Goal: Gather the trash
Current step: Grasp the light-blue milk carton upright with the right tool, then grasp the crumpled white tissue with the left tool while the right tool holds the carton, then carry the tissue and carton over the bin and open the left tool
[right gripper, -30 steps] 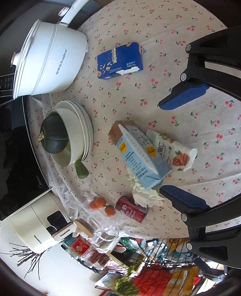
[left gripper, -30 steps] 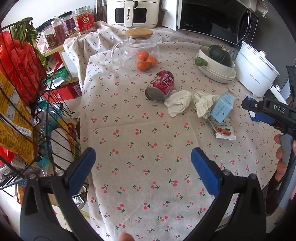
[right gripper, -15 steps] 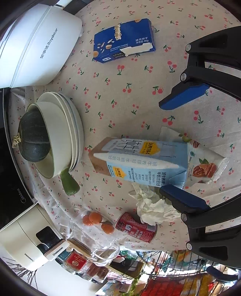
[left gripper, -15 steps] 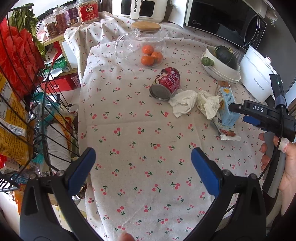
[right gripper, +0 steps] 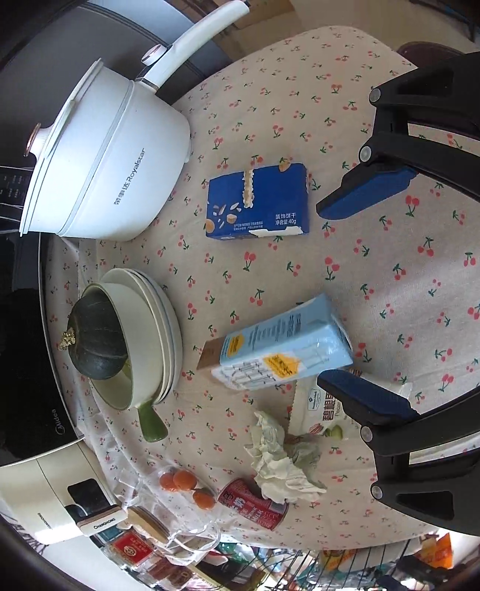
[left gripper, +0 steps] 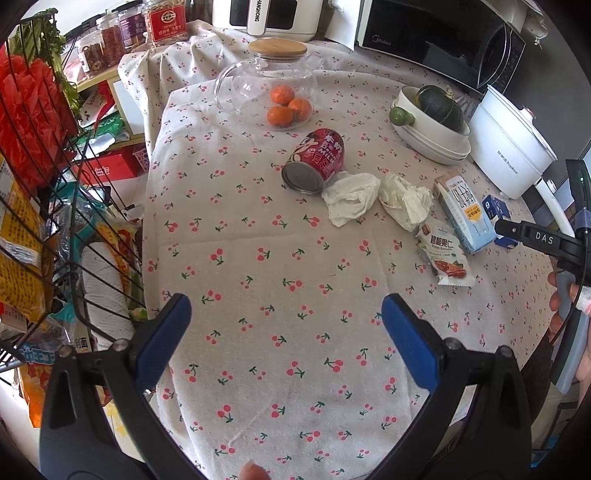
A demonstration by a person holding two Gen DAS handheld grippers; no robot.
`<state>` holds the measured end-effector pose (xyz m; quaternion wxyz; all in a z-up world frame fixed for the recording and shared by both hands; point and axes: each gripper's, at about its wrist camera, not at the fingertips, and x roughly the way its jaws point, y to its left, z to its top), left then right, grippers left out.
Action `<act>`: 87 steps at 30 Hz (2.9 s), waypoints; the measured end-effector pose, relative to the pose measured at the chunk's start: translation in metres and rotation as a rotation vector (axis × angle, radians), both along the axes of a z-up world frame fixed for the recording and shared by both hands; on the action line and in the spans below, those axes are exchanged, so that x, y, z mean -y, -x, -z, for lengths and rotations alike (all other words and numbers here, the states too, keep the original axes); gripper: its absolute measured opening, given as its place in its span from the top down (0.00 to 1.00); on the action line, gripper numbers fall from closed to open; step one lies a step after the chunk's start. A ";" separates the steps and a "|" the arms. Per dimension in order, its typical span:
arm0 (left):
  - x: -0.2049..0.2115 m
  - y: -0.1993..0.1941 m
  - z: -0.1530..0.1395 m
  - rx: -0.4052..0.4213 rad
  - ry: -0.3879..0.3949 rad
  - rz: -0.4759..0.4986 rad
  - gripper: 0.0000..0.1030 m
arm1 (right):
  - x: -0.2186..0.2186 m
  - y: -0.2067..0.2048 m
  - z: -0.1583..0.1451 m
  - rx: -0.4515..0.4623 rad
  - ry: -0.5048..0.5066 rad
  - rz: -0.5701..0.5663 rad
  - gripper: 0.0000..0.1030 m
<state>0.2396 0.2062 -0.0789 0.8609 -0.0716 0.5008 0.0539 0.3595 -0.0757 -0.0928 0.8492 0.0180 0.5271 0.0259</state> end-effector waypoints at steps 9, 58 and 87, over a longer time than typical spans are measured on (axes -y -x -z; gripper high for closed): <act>0.000 0.000 0.000 0.001 0.005 0.000 0.01 | -0.028 -0.022 0.020 0.019 -0.013 -0.062 0.20; 0.099 -0.117 0.037 0.069 0.180 0.218 0.18 | 0.111 0.138 -0.012 0.032 -0.111 -0.077 0.47; 0.075 -0.040 -0.020 0.187 0.155 0.156 0.62 | 0.139 0.176 -0.039 0.106 -0.115 -0.043 0.47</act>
